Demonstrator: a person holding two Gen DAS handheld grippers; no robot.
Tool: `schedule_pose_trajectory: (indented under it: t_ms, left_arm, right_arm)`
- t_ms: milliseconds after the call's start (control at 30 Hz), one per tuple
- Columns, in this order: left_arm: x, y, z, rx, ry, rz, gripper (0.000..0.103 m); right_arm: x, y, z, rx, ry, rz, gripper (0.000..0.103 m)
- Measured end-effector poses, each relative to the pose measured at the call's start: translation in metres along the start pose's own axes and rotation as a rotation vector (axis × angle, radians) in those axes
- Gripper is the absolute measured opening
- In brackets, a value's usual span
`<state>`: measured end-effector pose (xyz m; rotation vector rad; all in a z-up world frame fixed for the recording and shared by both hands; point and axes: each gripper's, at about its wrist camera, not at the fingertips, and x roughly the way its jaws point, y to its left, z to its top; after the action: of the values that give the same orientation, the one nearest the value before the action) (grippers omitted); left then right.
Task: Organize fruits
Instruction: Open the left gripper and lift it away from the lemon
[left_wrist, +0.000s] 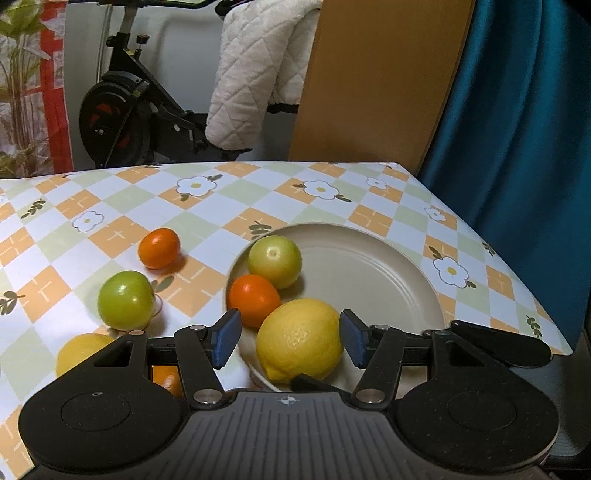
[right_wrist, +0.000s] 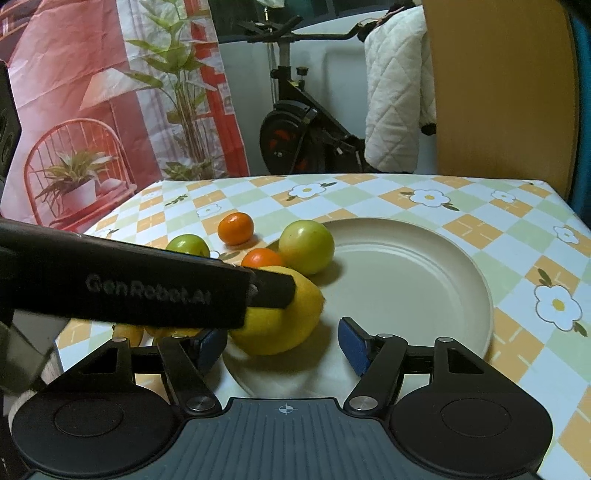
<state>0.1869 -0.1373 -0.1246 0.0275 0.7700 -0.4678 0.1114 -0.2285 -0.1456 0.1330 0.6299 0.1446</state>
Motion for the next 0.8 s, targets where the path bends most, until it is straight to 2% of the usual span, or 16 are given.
schedule_pose_trajectory:
  t_ms: [233, 500, 800]
  left_arm:
    - [-0.020, 0.003, 0.000, -0.001, -0.026, 0.000, 0.061]
    - [-0.055, 0.015, -0.005, -0.016, -0.068, 0.019, 0.061]
    - [-0.090, 0.048, -0.026, -0.111, -0.092, 0.050, 0.061]
  right_arm:
    - [-0.021, 0.003, -0.005, 0.024, -0.022, -0.013, 0.070]
    - [-0.046, 0.018, -0.006, -0.017, -0.073, -0.023, 0.071]
    - [-0.057, 0.039, -0.012, -0.071, -0.079, 0.002, 0.069]
